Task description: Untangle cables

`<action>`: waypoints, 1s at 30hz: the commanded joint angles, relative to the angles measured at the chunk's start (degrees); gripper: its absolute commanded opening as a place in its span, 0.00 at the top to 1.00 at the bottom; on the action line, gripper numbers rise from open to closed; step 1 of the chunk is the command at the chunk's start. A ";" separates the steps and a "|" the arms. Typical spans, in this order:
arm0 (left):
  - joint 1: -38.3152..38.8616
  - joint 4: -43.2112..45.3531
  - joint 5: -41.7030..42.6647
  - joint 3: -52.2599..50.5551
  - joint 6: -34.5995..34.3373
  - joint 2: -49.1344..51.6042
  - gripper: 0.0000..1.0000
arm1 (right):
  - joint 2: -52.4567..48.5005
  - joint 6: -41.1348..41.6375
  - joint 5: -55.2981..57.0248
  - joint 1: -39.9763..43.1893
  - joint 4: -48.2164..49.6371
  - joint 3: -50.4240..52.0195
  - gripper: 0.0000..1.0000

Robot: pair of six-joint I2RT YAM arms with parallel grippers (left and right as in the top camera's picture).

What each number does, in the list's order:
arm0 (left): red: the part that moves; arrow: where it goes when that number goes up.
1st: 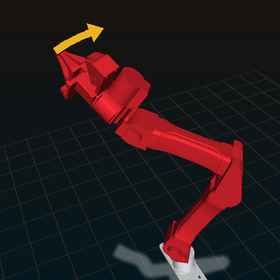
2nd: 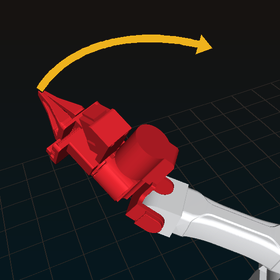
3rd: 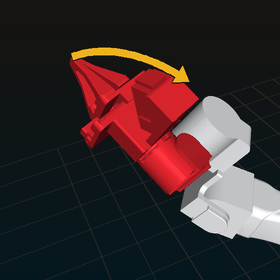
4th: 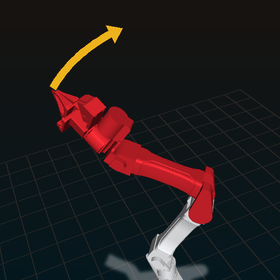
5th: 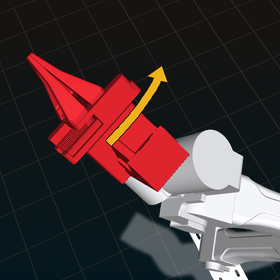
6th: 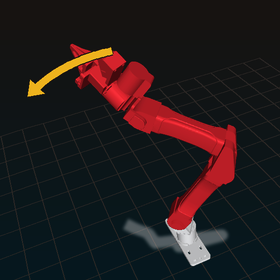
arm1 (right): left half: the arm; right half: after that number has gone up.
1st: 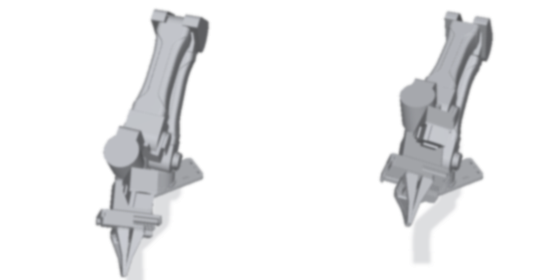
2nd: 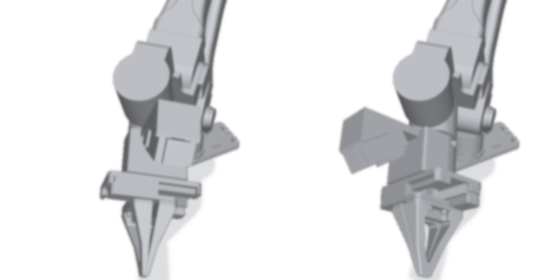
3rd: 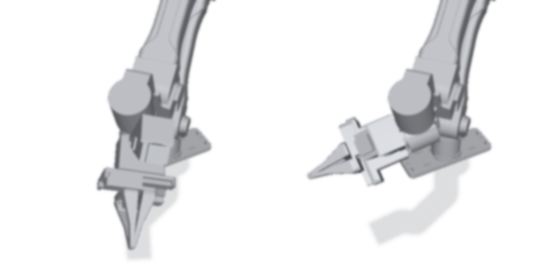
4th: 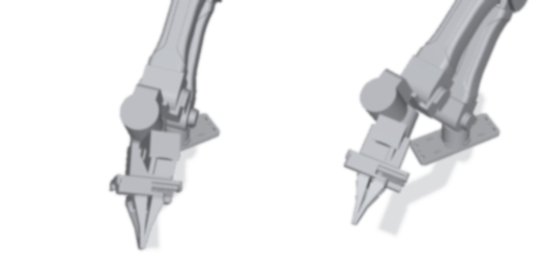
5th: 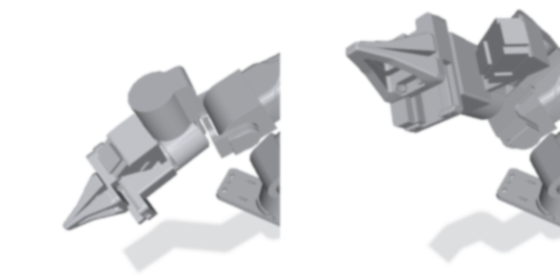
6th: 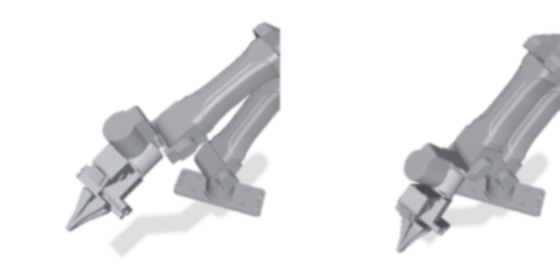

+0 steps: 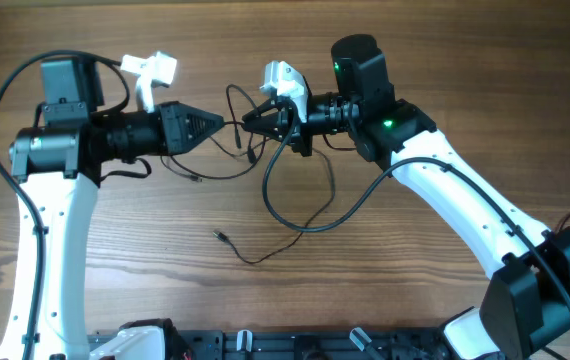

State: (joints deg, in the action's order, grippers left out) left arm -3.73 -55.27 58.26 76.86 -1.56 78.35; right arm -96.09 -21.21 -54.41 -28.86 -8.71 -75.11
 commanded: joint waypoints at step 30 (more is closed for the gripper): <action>1.38 0.33 -21.14 -0.04 1.16 0.15 0.00 | 2.34 22.45 38.82 40.54 7.65 -0.35 0.96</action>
State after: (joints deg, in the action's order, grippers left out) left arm -2.26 -54.98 39.03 76.86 -0.73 78.65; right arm -95.24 2.96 -17.21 9.08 -2.66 -75.11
